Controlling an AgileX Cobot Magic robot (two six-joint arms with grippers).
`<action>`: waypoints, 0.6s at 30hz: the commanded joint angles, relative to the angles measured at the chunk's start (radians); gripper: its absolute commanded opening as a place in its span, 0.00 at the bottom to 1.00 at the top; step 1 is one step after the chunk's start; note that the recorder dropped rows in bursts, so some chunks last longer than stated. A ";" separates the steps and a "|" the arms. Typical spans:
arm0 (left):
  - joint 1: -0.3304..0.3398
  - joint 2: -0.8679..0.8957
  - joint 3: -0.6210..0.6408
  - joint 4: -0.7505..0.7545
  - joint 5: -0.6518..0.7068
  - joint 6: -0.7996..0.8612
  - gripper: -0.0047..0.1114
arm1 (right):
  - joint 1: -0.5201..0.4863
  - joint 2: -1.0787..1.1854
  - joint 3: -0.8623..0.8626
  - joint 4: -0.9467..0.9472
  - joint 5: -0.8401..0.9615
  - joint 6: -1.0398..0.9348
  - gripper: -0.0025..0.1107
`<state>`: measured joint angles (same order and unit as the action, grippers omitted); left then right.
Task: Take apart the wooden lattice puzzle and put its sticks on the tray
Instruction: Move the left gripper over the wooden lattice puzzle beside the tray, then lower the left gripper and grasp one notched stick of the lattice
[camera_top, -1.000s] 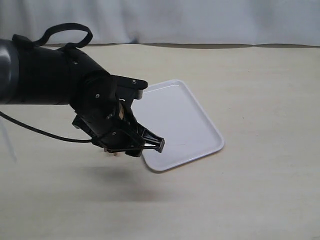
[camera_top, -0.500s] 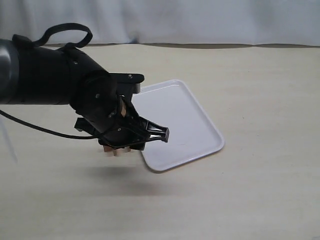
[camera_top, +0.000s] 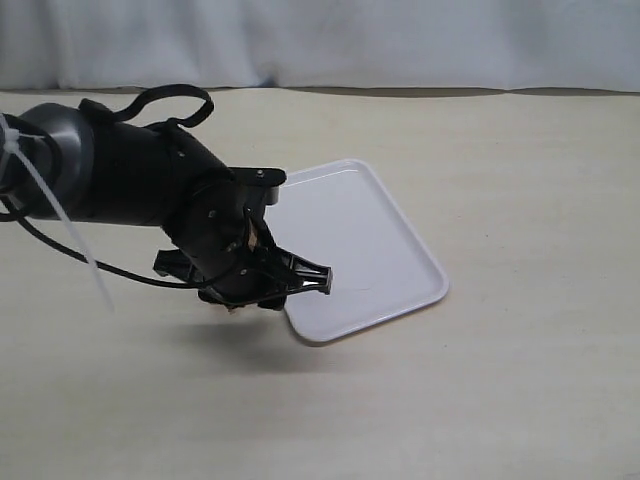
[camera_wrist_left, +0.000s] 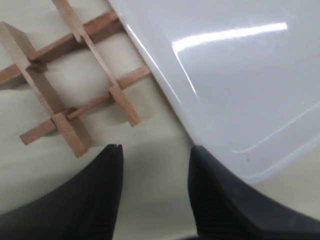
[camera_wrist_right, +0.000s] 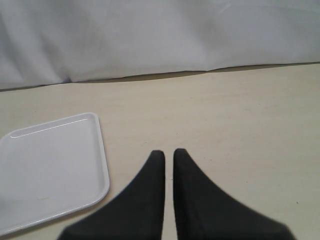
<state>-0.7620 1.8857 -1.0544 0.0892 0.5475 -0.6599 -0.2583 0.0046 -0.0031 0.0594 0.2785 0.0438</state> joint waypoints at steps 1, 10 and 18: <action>0.007 0.024 -0.007 0.060 -0.032 -0.078 0.39 | -0.007 -0.005 0.003 0.004 0.005 -0.004 0.07; 0.007 0.063 -0.007 0.049 -0.098 -0.078 0.39 | -0.007 -0.005 0.003 0.004 0.005 -0.004 0.07; 0.007 0.063 -0.007 0.059 -0.092 -0.078 0.35 | -0.007 -0.005 0.003 0.004 0.005 -0.004 0.07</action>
<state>-0.7557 1.9498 -1.0544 0.1407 0.4632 -0.7307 -0.2583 0.0046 -0.0031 0.0594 0.2785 0.0438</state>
